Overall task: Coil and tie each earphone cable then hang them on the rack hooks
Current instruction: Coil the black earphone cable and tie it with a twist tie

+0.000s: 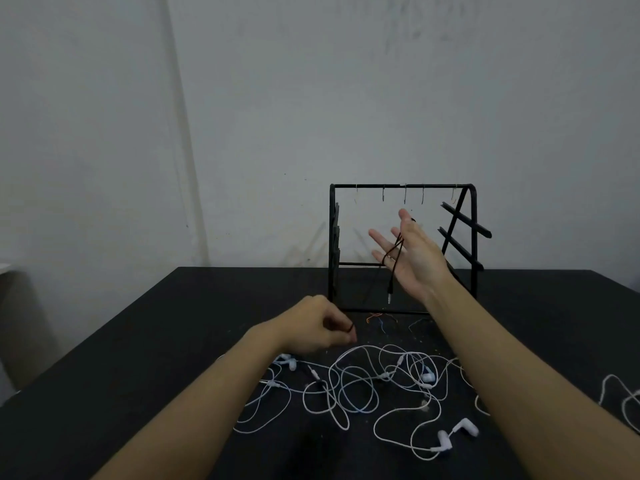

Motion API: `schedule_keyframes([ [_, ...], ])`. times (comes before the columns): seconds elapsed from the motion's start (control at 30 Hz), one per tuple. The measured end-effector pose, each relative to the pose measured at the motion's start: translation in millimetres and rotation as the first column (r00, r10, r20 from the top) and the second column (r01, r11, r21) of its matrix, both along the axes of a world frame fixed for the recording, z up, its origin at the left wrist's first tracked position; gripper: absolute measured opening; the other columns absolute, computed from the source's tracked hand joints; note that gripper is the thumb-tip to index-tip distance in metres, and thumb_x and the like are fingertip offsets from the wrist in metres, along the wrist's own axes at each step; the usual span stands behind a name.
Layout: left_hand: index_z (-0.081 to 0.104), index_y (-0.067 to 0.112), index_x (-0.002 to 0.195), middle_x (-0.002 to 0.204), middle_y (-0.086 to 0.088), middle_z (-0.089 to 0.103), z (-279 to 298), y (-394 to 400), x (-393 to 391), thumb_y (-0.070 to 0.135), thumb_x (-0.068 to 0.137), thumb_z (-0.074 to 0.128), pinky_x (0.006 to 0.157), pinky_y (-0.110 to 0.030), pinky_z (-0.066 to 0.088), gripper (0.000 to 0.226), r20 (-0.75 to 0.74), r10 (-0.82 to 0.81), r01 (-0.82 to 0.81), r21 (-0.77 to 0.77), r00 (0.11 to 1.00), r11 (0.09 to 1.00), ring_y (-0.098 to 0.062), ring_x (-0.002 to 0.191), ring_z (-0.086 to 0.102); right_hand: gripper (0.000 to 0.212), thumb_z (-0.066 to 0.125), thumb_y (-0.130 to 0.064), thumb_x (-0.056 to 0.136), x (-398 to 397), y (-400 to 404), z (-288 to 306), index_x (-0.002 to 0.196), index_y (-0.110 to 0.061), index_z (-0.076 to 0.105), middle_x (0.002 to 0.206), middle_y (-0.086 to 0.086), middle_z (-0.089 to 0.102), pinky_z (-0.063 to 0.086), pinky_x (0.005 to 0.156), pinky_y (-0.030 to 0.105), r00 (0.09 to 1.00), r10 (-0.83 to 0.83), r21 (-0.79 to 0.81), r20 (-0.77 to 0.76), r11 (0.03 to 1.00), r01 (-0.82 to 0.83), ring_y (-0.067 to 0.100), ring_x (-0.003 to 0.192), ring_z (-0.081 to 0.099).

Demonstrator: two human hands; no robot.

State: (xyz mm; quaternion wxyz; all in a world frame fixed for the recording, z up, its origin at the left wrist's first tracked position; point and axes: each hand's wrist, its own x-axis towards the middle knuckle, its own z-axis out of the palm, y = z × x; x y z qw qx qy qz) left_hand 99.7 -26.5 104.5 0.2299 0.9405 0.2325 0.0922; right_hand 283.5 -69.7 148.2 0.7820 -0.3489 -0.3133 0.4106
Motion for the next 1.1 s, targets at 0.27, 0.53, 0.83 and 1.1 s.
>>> schedule_keyframes([
  [0.27,0.070,0.022,0.087,0.064,-0.001,0.056,33,7,-1,0.016,0.094,0.051,0.062,-0.023,0.037,0.022,0.511,0.192,-0.153,-0.117,0.838,0.981,-0.009,0.060,0.048,0.032,0.046,-0.025,0.097,0,-8,-23,0.123,-0.010,0.057,0.142,-0.006,0.046,0.049,0.083,0.023,0.737,0.161,-0.262,0.656,0.965,0.023,0.016,0.059,0.068],
  [0.53,0.073,0.013,0.082,0.074,0.008,0.064,47,20,10,0.017,0.085,0.066,0.058,-0.007,0.035,0.009,0.651,0.163,-0.374,0.199,0.741,0.906,0.012,0.062,0.050,0.026,0.045,-0.022,0.095,-19,-24,-12,0.103,-0.008,0.066,0.113,0.014,0.066,0.033,0.104,0.045,0.745,0.540,-0.357,0.391,0.836,-0.417,0.008,0.035,0.039],
  [0.83,0.072,0.008,0.082,0.059,0.001,0.060,13,-8,31,0.021,0.093,0.055,0.049,-0.010,0.032,0.023,0.627,0.164,-0.266,0.071,0.761,0.961,0.003,0.046,0.048,0.020,0.043,-0.025,0.097,-19,-6,-1,0.102,-0.017,0.061,0.145,0.019,0.039,0.049,0.095,0.035,0.973,0.232,0.054,-0.015,0.972,-0.230,0.001,0.041,0.040],
  [1.1,0.066,0.015,0.104,0.076,-0.002,0.068,4,-11,18,0.030,0.096,0.045,0.068,-0.038,0.053,0.026,0.189,-0.049,-0.038,0.429,0.981,0.903,-0.017,0.069,0.062,0.039,0.050,-0.014,0.096,-12,8,-9,0.133,-0.007,0.043,0.120,0.006,0.052,0.056,0.071,0.045,0.976,0.026,-0.048,-0.215,0.998,-0.037,0.013,0.068,0.071],
])
